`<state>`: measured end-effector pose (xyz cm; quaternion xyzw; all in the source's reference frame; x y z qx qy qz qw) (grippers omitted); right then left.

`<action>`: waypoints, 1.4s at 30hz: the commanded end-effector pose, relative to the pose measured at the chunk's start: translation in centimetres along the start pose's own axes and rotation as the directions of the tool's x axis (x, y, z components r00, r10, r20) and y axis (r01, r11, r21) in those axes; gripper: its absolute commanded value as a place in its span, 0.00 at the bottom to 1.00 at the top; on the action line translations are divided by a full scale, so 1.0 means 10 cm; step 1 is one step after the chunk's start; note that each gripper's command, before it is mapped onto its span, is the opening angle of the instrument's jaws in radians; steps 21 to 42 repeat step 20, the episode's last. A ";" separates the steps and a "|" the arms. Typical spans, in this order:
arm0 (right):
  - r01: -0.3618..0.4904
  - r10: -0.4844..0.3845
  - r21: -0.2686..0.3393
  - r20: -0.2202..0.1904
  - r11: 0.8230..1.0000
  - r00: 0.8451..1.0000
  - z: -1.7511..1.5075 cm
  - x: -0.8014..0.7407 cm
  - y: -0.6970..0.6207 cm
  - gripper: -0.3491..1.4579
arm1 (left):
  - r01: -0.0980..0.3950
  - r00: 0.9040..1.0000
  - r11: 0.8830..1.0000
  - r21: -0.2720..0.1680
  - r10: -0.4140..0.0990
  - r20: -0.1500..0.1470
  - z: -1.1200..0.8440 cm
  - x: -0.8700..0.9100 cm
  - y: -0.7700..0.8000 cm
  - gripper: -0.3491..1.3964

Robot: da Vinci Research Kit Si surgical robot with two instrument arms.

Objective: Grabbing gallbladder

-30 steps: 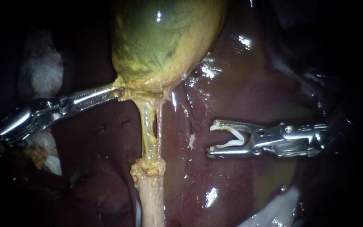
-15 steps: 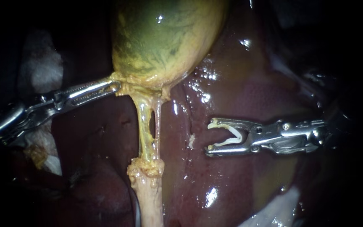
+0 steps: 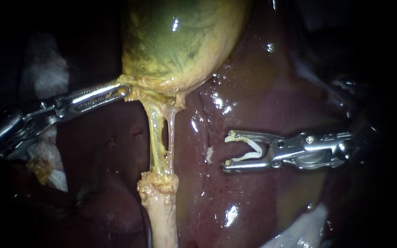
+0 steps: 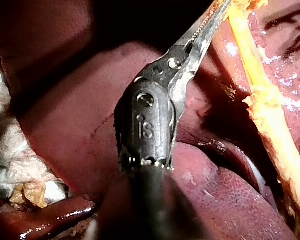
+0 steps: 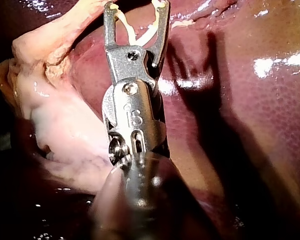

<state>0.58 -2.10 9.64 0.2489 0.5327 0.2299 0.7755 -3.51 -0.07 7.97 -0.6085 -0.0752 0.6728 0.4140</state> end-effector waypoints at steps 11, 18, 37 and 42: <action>0.001 -0.001 0.000 0.000 1.000 1.000 0.001 -0.002 -0.001 0.52 | 0.000 1.000 1.000 0.000 0.000 0.000 0.000 0.000 -0.001 0.00; 0.001 -0.001 0.000 0.000 1.000 1.000 0.001 -0.002 -0.002 0.52 | 0.000 1.000 1.000 0.000 0.000 0.000 0.000 0.000 -0.001 0.00; 0.001 -0.001 0.000 0.000 1.000 1.000 0.001 -0.002 -0.002 0.52 | 0.000 1.000 1.000 0.000 0.000 0.000 0.000 0.000 -0.001 0.00; 0.001 -0.001 0.000 0.000 1.000 1.000 0.001 -0.002 -0.002 0.52 | 0.000 1.000 1.000 0.000 0.000 0.000 0.000 0.000 -0.001 0.00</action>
